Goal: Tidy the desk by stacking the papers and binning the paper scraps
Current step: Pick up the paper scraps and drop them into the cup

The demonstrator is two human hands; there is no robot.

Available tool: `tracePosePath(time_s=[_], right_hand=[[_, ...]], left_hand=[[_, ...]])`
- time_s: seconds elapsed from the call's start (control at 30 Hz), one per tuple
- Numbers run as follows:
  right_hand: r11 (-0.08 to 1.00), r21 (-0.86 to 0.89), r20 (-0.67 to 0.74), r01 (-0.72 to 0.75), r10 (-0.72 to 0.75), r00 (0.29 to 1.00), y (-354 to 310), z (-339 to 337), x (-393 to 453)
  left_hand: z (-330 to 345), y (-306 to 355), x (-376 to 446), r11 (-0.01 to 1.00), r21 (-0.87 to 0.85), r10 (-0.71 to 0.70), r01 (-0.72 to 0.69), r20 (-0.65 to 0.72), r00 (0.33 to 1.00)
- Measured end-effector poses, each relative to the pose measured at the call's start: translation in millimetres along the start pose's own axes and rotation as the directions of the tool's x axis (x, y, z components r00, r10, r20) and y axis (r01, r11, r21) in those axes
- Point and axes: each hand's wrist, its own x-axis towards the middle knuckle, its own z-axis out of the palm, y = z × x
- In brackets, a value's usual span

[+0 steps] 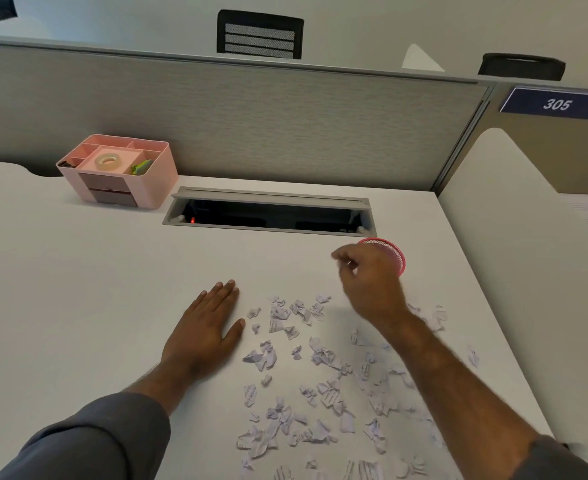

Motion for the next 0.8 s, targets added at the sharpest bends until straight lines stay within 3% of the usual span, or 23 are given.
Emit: tracePosePath(time_s=[0.1,0.2,0.47,0.67,0.8], right_hand=[[0.988,-0.144,0.37,-0.063,0.113,0.922,5.1,28.6,-16.5],[0.972,-0.235,0.523,-0.026,0.149,0.839,9.5,50.1,-28.7],[0.936,-0.268,0.569,0.23,-0.039,0.822,5.4,71.4,-46.5],[0.942,-0.306,0.54,0.14,0.051,0.84,26.4,43.2,-44.4],[0.961,-0.262,0.664,0.086,0.114,0.739,25.8,23.9,-50.0]], left_hand=[[-0.5,0.4,-0.8,1.0,-0.002,0.0,0.0,0.004,1.0],[-0.9,0.3,-0.8,1.0,0.005,-0.001,0.001,0.009,1.0],[-1.7,0.4,-0.7,1.0,0.012,0.0,0.0,0.009,1.0],[-1.0,0.0,-0.9,1.0,0.011,-0.005,0.005,0.008,1.0],[-1.4,0.2,-0.9,1.0,0.009,-0.01,0.01,0.009,1.0]])
